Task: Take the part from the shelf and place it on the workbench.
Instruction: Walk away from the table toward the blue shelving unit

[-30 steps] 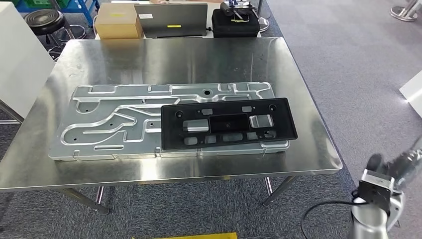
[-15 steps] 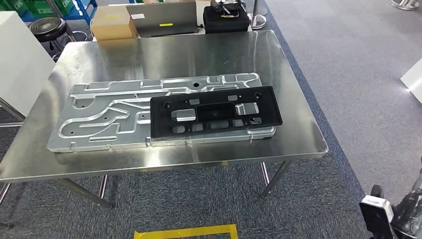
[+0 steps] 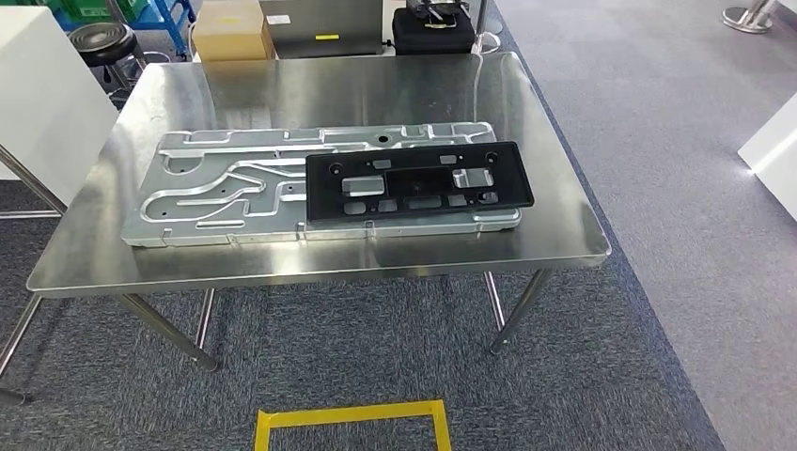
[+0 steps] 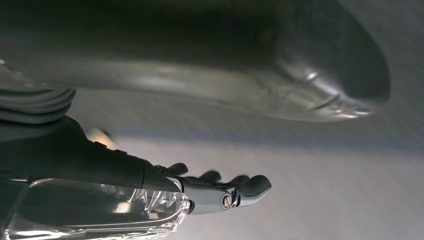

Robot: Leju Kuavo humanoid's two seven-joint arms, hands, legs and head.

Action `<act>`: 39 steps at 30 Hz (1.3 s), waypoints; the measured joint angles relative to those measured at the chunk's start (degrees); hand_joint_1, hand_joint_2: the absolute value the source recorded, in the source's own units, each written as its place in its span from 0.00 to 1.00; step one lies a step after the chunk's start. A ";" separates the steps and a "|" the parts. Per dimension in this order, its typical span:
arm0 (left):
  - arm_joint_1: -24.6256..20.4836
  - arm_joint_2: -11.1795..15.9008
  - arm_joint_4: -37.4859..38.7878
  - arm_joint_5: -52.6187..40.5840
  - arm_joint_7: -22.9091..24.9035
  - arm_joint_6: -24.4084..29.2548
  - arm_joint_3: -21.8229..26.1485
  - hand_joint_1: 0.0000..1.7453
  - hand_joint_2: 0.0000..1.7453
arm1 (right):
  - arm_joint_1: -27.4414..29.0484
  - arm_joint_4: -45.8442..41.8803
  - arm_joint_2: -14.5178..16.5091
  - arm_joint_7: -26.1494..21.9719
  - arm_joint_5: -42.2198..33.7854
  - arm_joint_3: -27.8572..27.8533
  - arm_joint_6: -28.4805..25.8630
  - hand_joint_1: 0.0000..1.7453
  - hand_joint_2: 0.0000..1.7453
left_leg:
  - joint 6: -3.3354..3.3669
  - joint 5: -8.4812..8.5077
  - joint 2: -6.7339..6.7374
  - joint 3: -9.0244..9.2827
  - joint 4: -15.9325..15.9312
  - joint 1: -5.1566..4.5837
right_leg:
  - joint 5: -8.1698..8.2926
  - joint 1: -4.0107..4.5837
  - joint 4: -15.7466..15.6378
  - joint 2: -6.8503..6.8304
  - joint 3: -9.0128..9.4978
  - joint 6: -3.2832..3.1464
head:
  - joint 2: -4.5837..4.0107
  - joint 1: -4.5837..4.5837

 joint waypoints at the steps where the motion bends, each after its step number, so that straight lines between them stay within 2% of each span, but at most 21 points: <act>1: 0.03 -0.06 0.00 -0.54 0.35 0.02 -0.09 0.00 0.00 | -0.29 2.34 0.01 2.91 0.48 -0.17 1.39 0.00 0.00 | -0.10 0.63 0.05 -0.93 0.19 -0.01 | 0.00 -0.04 2.12 0.00 0.44 0.09 | 0.00 0.00; 2: 0.07 -0.15 0.00 -1.18 0.69 0.05 -0.22 0.00 0.00 | -0.50 4.33 0.06 5.52 0.54 -0.41 2.89 0.00 0.00 | -0.25 1.21 0.07 -1.94 0.49 0.00 | 1.19 -0.11 2.44 0.01 1.79 0.12 | 0.00 0.00; 4: 0.11 -0.43 0.00 -2.44 1.11 0.11 -0.61 0.00 0.00 | -0.88 7.35 0.17 9.59 -0.20 -1.20 6.04 0.00 0.00 | -0.67 2.13 0.03 -3.90 1.40 0.02 | 3.52 -0.30 -2.65 0.05 7.25 0.02 | 0.00 0.00; 6: 0.08 -0.71 0.00 -3.60 1.31 -0.03 -1.31 0.00 0.00 | -1.57 9.72 0.41 14.40 -1.13 -2.29 10.97 0.00 0.00 | -1.35 2.83 0.04 -5.26 2.45 -0.06 | 2.32 -0.09 -10.72 0.20 13.23 -0.52 | 0.00 -0.01; 8: -0.04 -0.85 0.00 -4.22 1.54 -0.56 -1.98 0.00 0.00 | -2.19 11.78 1.01 19.37 -1.74 -3.52 16.40 0.00 0.00 | -2.12 3.67 0.12 -5.79 2.84 -0.10 | 0.89 0.34 -14.53 0.29 15.30 -1.44 | 0.00 -0.02; 10: 0.00 -0.87 0.00 -4.13 1.75 -1.32 -2.21 0.00 0.00 | -2.44 13.26 2.02 21.90 -2.08 -4.61 19.60 0.00 0.00 | -2.86 3.70 0.09 -6.23 3.12 0.13 | 1.68 0.42 -14.63 0.04 14.50 -2.47 | 0.00 -0.01; 11: 0.12 -0.86 0.00 -3.92 1.79 -1.76 -2.25 0.00 0.00 | -2.59 13.87 2.62 22.44 -2.12 -5.03 20.56 0.00 0.00 | -3.19 2.21 0.04 -6.71 4.16 0.27 | 2.31 0.41 -14.67 -0.11 13.91 -3.01 | 0.00 -0.02; 14: 0.41 -0.85 0.00 -3.24 1.87 -3.00 -2.27 0.00 0.00 | -2.99 15.22 4.08 22.65 -1.60 -5.61 22.46 0.00 0.00 | -3.87 -6.58 -0.06 -9.12 13.16 0.48 | 4.46 0.61 -14.63 -0.34 11.29 -3.96 | 0.00 -0.02; 15: 0.43 -0.85 0.00 -3.10 2.01 -3.21 -2.27 0.00 0.00 | -3.05 15.54 4.43 22.49 -1.42 -5.64 22.82 0.00 0.00 | -3.94 -8.31 -0.07 -9.58 16.58 0.48 | 5.18 0.76 -14.53 -0.34 10.28 -4.01 | 0.00 -0.02; 17: 0.48 -0.80 0.00 -2.90 2.41 -3.25 -2.26 0.00 0.00 | -3.21 15.99 4.87 22.05 -1.27 -5.67 23.12 0.00 0.00 | -3.76 -7.32 -0.07 -8.26 19.21 0.47 | 6.53 1.05 -14.13 -0.38 8.16 -4.04 | 0.00 -0.02; 19: 0.48 -0.69 0.00 -2.82 2.74 -3.07 -2.25 0.00 0.00 | -3.46 16.34 5.10 21.76 -1.20 -5.70 23.20 0.00 0.00 | -3.00 -4.16 -0.08 -3.03 14.26 0.26 | 7.76 1.31 -13.68 -0.39 6.28 -3.97 | 0.00 -0.02; 22: 0.09 -0.39 -0.02 -2.80 3.04 -2.85 -2.25 0.00 0.00 | -3.82 16.62 5.26 21.32 -1.18 -5.73 23.29 0.00 0.00 | -1.64 -5.31 -0.05 5.80 1.73 -0.39 | 9.48 1.55 -13.35 -0.48 4.96 -3.38 | 0.00 -0.02; 25: 0.10 -0.35 0.00 -2.80 3.27 -2.83 -2.21 0.00 0.00 | -3.94 16.66 5.22 21.09 -1.16 -5.79 23.29 0.00 0.00 | -0.64 -4.94 0.09 6.26 -1.02 -0.54 | 10.83 1.31 -13.67 -0.50 4.60 -2.36 | 0.00 -0.01; 27: 0.16 -0.37 0.03 -2.79 3.39 -2.82 -2.19 0.00 0.00 | -3.95 16.67 5.14 21.06 -1.15 -5.84 23.29 0.00 0.00 | 0.13 -3.26 0.29 5.00 -1.36 -0.28 | 7.38 1.14 -11.32 -0.12 3.75 -1.71 | 0.00 -0.01; 29: 0.19 -0.36 0.04 -2.79 3.44 -2.78 -2.17 0.00 0.00 | -3.95 16.73 5.10 21.05 -1.17 -5.90 23.33 0.00 0.00 | 0.48 -1.66 0.33 3.11 -1.30 -0.16 | 0.75 0.74 -4.75 0.12 2.29 -1.15 | 0.00 -0.01; 30: 0.22 -0.35 0.04 -2.79 3.45 -2.75 -2.15 0.00 0.00 | -3.94 16.80 5.10 21.02 -1.19 -5.94 23.43 0.00 0.00 | 0.41 -0.91 0.33 2.05 -1.14 -0.16 | -1.37 0.52 -1.02 0.13 1.75 -0.87 | 0.00 -0.01; 32: 0.28 -0.35 0.04 -3.00 3.33 -2.69 -2.14 0.00 0.00 | -3.93 16.92 5.07 20.81 -1.38 -6.05 23.86 0.00 0.00 | 0.09 0.41 0.41 -0.23 -0.49 -0.08 | -0.93 0.13 3.05 0.13 2.31 -0.38 | 0.00 0.00; 33: 0.28 -0.36 0.04 -3.38 3.24 -2.65 -2.18 0.00 0.00 | -3.93 16.94 5.03 20.63 -1.68 -6.18 24.06 0.00 0.00 | -0.14 0.95 0.45 -1.44 0.02 0.01 | 0.86 -0.07 2.26 0.12 3.94 -0.20 | 0.00 0.00; 35: 0.25 -0.39 0.04 -4.53 2.92 -2.59 -2.45 0.00 0.00 | -3.97 16.95 4.95 20.30 -2.59 -6.67 24.17 0.00 0.00 | -0.65 1.75 0.47 -3.64 1.39 0.11 | 2.77 -0.36 -4.68 0.17 10.05 -0.05 | 0.00 -0.01; 37: 0.19 -0.47 0.04 -5.42 2.42 -2.69 -2.95 0.00 0.00 | -3.97 16.96 4.91 20.18 -3.23 -7.25 24.12 0.00 0.00 | -1.31 2.38 0.40 -5.02 2.62 0.06 | 1.07 -0.31 -12.49 0.29 15.52 -0.45 | 0.00 -0.02; 39: 0.18 -0.54 0.04 -5.62 1.86 -3.01 -3.21 0.00 0.00 | -3.88 16.97 4.87 20.18 -3.31 -7.65 24.01 0.00 0.00 | -2.11 3.30 0.37 -5.59 2.93 0.08 | 0.09 -0.03 -15.08 0.35 16.58 -1.31 | 0.00 -0.02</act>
